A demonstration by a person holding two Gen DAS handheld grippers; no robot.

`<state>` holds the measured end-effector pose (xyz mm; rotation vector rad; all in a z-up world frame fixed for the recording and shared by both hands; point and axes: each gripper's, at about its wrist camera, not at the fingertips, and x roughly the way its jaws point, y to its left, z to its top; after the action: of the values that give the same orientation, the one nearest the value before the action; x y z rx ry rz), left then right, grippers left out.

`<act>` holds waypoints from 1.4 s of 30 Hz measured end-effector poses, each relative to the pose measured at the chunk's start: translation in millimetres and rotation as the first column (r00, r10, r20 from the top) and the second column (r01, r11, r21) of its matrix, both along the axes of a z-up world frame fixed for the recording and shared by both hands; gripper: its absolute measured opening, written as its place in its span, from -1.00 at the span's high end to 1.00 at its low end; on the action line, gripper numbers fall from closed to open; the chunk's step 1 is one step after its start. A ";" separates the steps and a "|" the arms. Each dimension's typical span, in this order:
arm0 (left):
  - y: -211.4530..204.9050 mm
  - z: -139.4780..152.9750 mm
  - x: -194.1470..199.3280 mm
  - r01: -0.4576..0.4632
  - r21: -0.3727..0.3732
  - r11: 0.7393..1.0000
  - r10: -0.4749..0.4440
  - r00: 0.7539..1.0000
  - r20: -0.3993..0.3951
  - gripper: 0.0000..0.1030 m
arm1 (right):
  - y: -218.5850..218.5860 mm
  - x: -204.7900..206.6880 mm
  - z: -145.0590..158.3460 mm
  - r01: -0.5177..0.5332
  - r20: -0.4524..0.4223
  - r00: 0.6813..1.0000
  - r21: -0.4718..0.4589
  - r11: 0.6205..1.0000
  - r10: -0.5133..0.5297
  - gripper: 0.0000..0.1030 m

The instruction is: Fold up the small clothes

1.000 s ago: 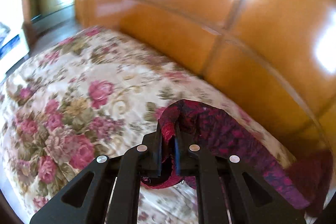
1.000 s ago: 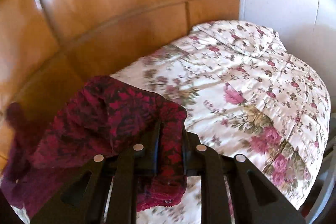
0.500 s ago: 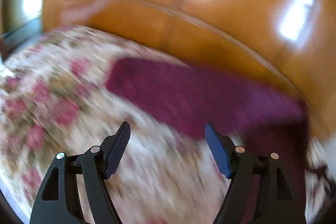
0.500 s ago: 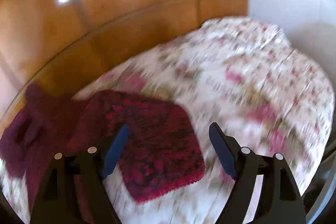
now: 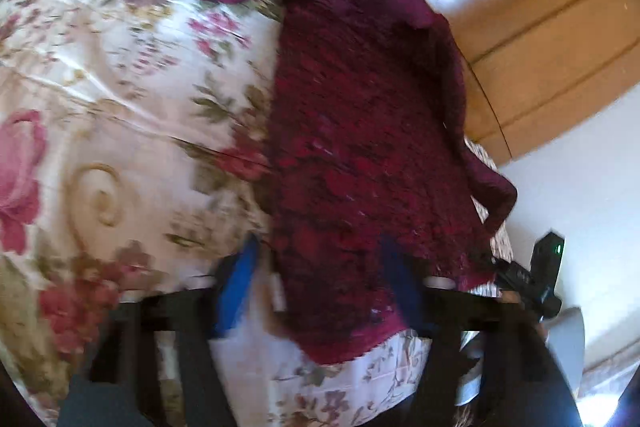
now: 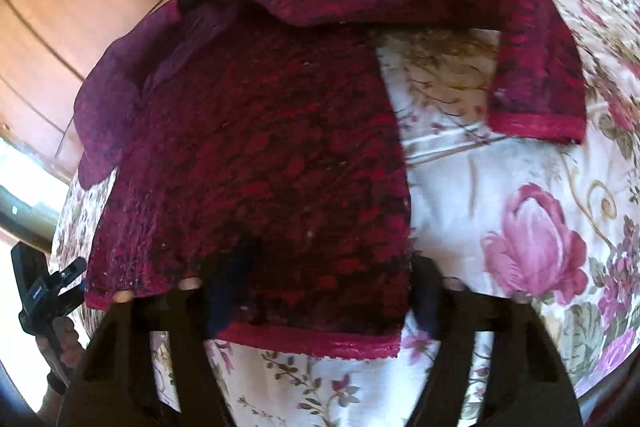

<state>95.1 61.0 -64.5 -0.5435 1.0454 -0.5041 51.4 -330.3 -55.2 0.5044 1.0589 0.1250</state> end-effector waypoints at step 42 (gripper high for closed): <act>-72.2 60.3 12.5 0.069 0.263 0.962 -0.124 0.972 0.199 0.15 | -110.3 6.3 27.0 0.452 0.235 0.891 -0.386 0.804 -0.388 0.66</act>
<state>107.6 -11.2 -4.3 -0.2048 0.9156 -0.4938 57.7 -440.7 -28.2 0.3080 0.7754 -0.4597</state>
